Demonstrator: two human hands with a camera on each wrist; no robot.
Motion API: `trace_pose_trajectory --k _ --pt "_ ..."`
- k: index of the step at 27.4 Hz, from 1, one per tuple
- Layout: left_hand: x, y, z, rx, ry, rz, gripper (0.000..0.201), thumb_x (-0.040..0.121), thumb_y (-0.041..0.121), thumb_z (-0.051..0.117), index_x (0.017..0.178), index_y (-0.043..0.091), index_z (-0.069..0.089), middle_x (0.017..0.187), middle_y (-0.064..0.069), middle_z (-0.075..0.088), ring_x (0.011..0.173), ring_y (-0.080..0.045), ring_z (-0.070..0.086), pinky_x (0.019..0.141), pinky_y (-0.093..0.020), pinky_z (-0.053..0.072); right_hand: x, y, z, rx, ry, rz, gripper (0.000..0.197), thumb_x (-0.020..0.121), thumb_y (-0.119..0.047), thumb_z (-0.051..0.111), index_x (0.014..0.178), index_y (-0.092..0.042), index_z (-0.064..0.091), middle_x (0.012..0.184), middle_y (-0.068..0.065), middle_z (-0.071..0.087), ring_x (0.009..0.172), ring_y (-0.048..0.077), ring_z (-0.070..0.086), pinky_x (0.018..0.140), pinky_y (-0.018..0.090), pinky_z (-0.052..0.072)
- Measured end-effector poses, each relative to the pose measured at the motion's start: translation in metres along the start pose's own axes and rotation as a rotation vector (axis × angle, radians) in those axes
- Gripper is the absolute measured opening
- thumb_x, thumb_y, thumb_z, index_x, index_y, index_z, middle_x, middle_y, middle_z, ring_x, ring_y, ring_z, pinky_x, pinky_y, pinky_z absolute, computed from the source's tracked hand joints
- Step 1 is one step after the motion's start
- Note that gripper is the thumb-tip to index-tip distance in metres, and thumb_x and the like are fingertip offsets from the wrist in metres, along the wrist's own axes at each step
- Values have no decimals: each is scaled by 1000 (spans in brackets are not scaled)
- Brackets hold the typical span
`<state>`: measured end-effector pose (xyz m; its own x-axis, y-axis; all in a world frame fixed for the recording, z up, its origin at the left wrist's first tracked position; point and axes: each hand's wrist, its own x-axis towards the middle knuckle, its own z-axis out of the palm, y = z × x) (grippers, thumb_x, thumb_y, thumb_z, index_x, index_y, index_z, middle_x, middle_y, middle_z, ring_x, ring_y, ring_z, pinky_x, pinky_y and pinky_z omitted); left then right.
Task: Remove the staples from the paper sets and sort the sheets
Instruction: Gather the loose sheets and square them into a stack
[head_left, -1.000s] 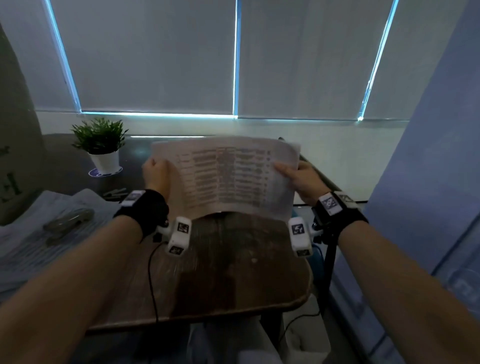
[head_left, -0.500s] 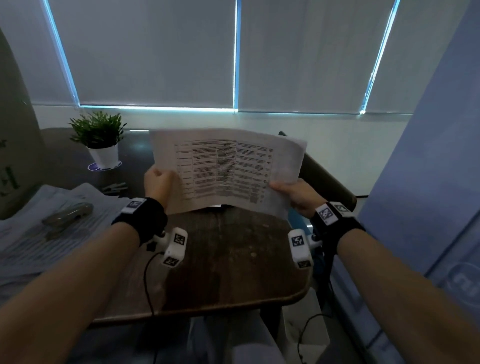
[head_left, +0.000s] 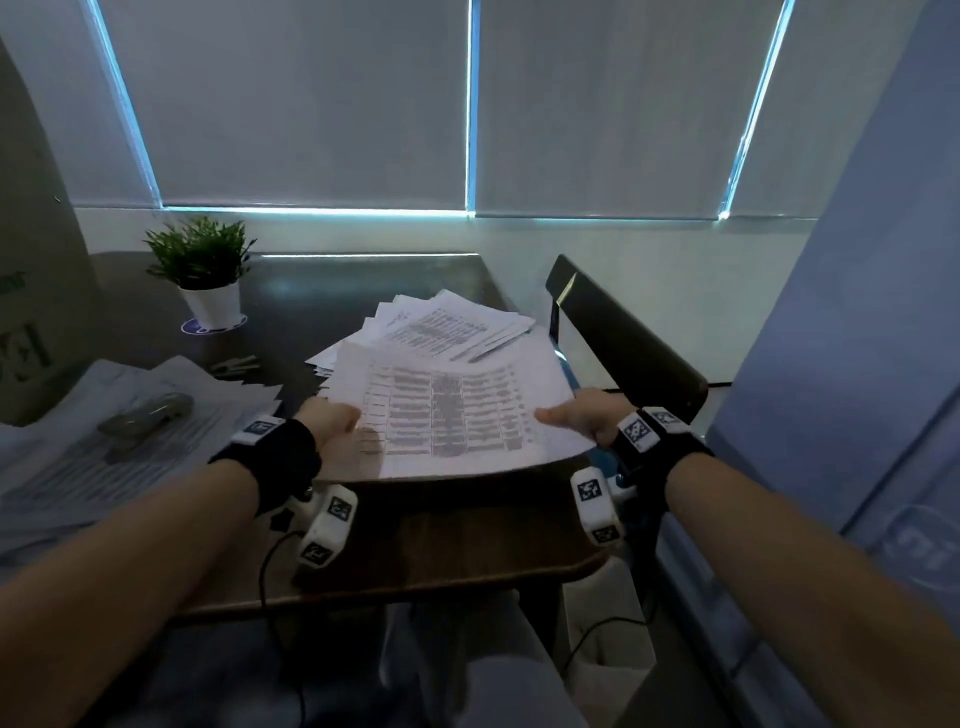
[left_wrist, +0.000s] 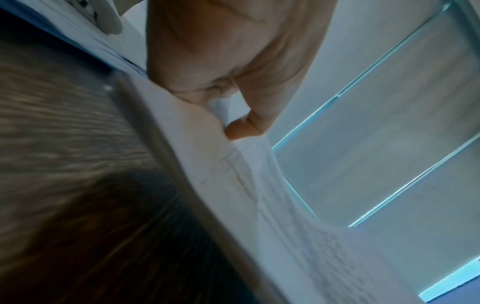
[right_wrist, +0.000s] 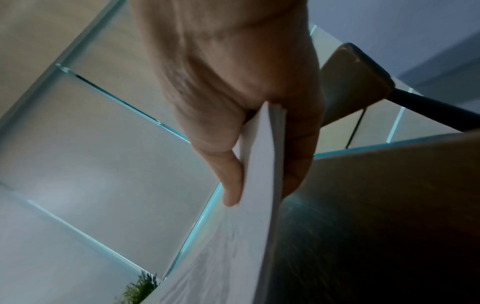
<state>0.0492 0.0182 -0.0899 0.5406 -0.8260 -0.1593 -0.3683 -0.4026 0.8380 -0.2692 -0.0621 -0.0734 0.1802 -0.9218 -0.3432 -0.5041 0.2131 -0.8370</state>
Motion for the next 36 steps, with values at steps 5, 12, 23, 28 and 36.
trace_pose_trajectory --k 5,12,23,28,36 --pt "-19 -17 4 380 -37 -58 37 89 7 52 119 -15 52 120 -27 56 112 -38 55 75 -33 41 -14 20 23 -406 6 162 63 81 -40 78 126 -3 54 127 10 62 92 20 55 81 32 45" --pt "-36 22 -15 650 -89 5 41 89 19 57 122 -5 53 129 -16 56 116 -30 56 88 -30 46 -50 -23 -3 -492 26 89 34 94 -36 65 77 -12 47 77 3 53 67 13 49 57 26 40" --pt "44 147 9 309 -278 126 54 95 24 57 141 2 40 146 -16 39 134 -28 37 106 -36 34 51 -125 53 381 -104 -25 35 101 -26 52 132 -12 42 109 19 55 85 30 64 69 32 59" --pt "110 136 14 66 -255 -53 55 94 29 57 140 5 40 139 -10 40 114 -29 45 89 -38 41 104 -134 64 520 -38 38 43 103 -15 46 144 -6 40 147 11 40 137 33 42 101 38 48" --pt "212 100 37 65 -23 -108 48 89 34 56 125 4 56 103 -10 58 88 -28 57 76 -33 44 193 -124 76 207 133 -9 50 100 -23 49 146 -8 39 150 15 41 134 33 45 105 43 45"
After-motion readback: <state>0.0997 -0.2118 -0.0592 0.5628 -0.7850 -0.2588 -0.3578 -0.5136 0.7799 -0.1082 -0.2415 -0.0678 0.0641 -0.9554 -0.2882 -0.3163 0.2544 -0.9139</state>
